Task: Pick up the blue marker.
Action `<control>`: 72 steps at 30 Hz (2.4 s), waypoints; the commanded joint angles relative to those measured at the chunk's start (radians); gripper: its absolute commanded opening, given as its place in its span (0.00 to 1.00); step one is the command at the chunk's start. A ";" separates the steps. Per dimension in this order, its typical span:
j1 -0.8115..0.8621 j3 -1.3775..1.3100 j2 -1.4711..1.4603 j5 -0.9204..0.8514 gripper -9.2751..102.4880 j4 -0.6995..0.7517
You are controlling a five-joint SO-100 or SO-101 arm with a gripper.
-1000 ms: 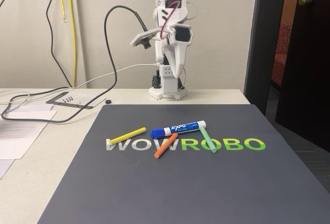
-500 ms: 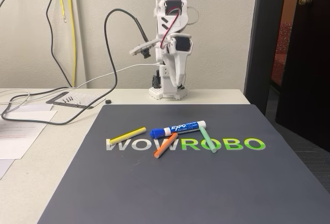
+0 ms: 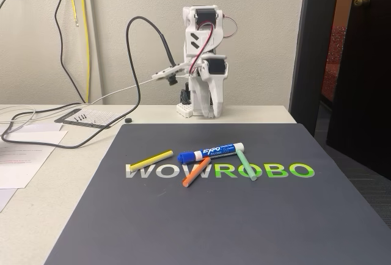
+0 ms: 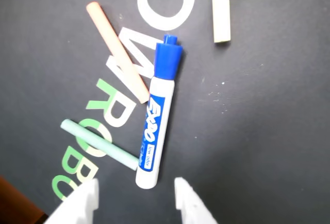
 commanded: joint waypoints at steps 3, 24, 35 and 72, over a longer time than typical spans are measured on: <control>0.008 -0.051 -0.021 -0.018 0.27 -0.011; 0.015 -0.037 -0.209 -0.064 0.29 -0.120; 0.011 -0.054 -0.311 -0.067 0.29 -0.193; -0.015 -0.067 -0.428 -0.072 0.22 -0.207</control>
